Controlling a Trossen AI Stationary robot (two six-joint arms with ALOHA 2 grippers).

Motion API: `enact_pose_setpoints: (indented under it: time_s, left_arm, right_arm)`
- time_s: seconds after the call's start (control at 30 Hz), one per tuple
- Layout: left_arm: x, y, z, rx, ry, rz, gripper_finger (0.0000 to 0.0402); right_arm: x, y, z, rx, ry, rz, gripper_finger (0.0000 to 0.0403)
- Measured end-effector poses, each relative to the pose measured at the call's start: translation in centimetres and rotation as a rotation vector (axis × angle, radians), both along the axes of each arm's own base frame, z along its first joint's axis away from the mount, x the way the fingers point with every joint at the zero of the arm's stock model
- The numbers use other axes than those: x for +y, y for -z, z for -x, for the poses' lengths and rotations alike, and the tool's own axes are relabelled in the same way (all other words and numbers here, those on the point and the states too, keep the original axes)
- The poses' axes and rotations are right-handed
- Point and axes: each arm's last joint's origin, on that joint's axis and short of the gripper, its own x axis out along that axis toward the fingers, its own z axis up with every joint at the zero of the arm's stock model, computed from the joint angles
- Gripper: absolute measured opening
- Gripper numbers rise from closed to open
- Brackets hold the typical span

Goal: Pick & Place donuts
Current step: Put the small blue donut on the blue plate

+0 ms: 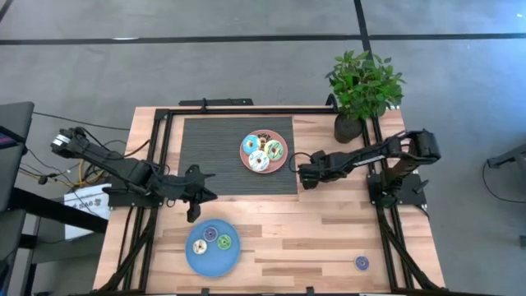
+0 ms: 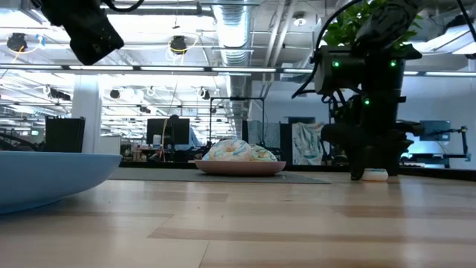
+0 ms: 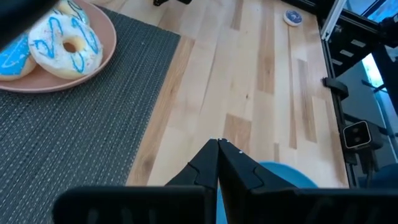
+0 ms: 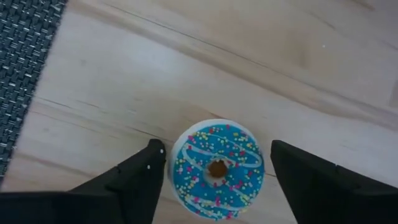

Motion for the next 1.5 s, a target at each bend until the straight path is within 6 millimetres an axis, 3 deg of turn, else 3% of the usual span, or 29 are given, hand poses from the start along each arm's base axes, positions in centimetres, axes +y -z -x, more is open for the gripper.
enact_pose_setpoints:
  time_s: [0.3,0.63,0.83,0.93,1.2,1.3,1.5]
  left_arm:
    - [0.0,0.1,0.1,0.01,0.0,-0.004,0.0]
    - [0.0,0.1,0.1,0.01,0.0,-0.004,0.0]
    - [0.0,0.1,0.1,0.011,0.0,-0.005,0.0]
    - [0.1,0.2,0.1,0.023,0.0,-0.011,0.0]
    - [0.0,0.2,0.1,0.022,0.029,-0.053,0.0]
    - [0.0,0.2,0.1,0.021,0.047,-0.079,0.0]
    - [0.1,0.4,0.3,0.044,0.076,-0.128,0.0]
  right_arm:
    - [-0.2,-0.2,0.1,-0.008,0.007,-0.029,0.0224]
    - [1.3,-0.4,0.0,-0.005,-0.036,-0.024,0.0189]
    - [4.3,-3.3,-1.0,-0.161,-0.15,-0.015,0.0189]
    - [6.4,-5.6,-1.9,-0.315,-0.321,0.032,0.0192]
    - [13.1,-10.2,-5.9,-0.824,-0.777,0.129,0.019]
    - [15.2,-10.5,-8.8,-0.863,-0.831,0.151,0.019]
    - [19.3,-10.0,-15.4,-0.769,-0.983,0.19,0.02]
